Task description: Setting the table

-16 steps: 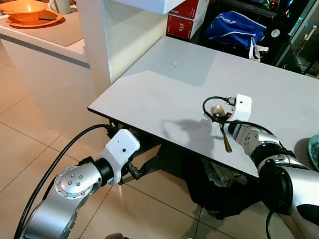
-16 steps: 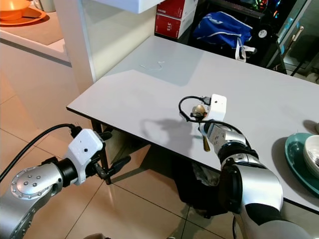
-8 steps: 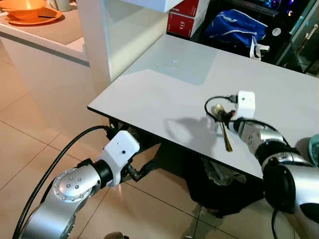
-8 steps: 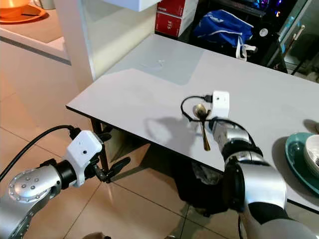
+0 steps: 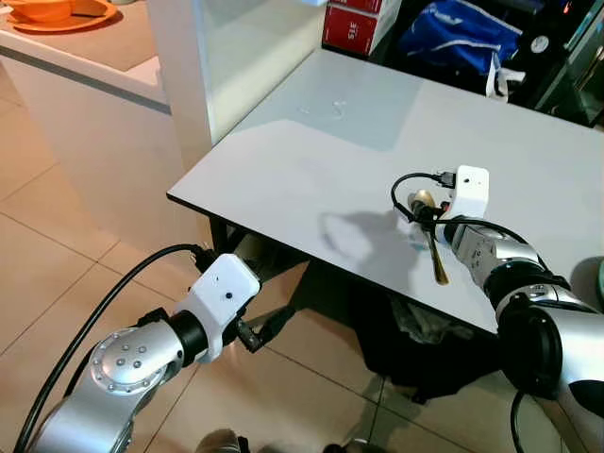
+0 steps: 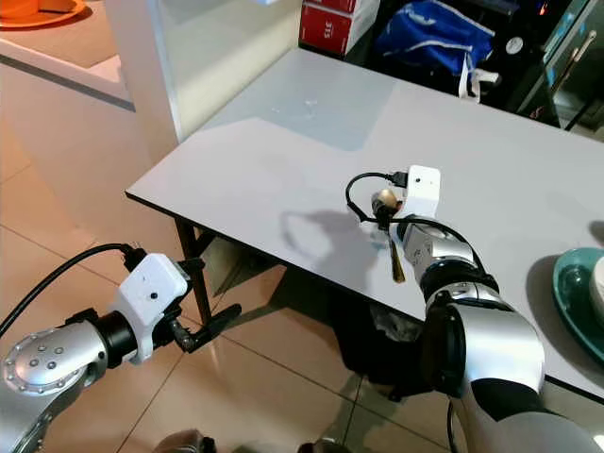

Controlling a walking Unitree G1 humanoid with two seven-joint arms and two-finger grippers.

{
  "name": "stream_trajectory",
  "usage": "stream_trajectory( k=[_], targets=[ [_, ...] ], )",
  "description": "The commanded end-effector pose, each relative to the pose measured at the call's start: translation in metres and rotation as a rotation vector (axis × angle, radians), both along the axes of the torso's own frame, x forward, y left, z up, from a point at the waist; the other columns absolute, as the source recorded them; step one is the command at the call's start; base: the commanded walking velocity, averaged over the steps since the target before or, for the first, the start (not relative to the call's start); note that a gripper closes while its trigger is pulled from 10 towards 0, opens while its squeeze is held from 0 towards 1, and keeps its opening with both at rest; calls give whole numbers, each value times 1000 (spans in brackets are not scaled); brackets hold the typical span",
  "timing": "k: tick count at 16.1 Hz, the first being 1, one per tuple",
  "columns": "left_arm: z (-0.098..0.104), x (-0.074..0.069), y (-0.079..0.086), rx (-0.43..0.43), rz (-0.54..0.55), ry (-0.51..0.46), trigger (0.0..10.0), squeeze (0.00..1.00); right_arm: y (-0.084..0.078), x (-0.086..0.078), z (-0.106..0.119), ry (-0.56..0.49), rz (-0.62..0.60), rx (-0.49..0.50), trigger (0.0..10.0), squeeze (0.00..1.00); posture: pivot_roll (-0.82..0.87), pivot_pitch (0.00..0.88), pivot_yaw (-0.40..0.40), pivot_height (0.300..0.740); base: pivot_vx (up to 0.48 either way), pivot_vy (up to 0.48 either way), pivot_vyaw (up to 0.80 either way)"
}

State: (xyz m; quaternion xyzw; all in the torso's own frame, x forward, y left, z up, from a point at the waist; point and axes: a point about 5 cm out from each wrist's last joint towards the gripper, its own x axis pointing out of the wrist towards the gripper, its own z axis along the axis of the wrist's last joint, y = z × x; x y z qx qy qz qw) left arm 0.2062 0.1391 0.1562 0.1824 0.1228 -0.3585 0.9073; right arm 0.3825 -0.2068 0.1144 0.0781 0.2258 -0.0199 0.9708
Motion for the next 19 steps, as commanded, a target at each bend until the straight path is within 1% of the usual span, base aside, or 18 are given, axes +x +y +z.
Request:
stream_trajectory(
  k=[1,2,5,7,8,10,13,19],
  targets=[
    [4,-3,0,-7,-17,4,10000,0,-5,1,3,-8,-40,14,10000,0,144,117,-91,740,0,0,0],
    [3,-3,0,-6,-18,6,10000,0,-5,-1,0,9,-42,23,10000,0,145,118,-91,740,0,0,0],
    [4,-4,0,-5,-17,11,10000,0,-5,-6,-9,64,-26,4,10000,0,148,121,-93,740,0,0,0],
    [4,-4,-1,-6,-19,14,10000,0,-6,-10,-16,103,-25,18,10000,0,149,116,-94,740,0,0,0],
    [4,-3,-1,-6,-18,14,10000,0,-7,-11,-18,116,-26,16,9765,0,148,113,-94,740,0,0,0],
    [4,-1,-1,-6,-17,11,10000,0,-9,-12,-20,130,-30,15,0,0,146,106,-93,740,0,0,0],
    [4,0,-2,-8,-18,5,10000,0,-11,-15,-22,162,-40,-1,0,0,145,97,-96,740,0,0,0],
    [5,3,-3,-9,-16,-3,10000,0,-9,-14,-22,169,-36,-14,0,0,145,81,-100,740,0,0,0]
  ],
)
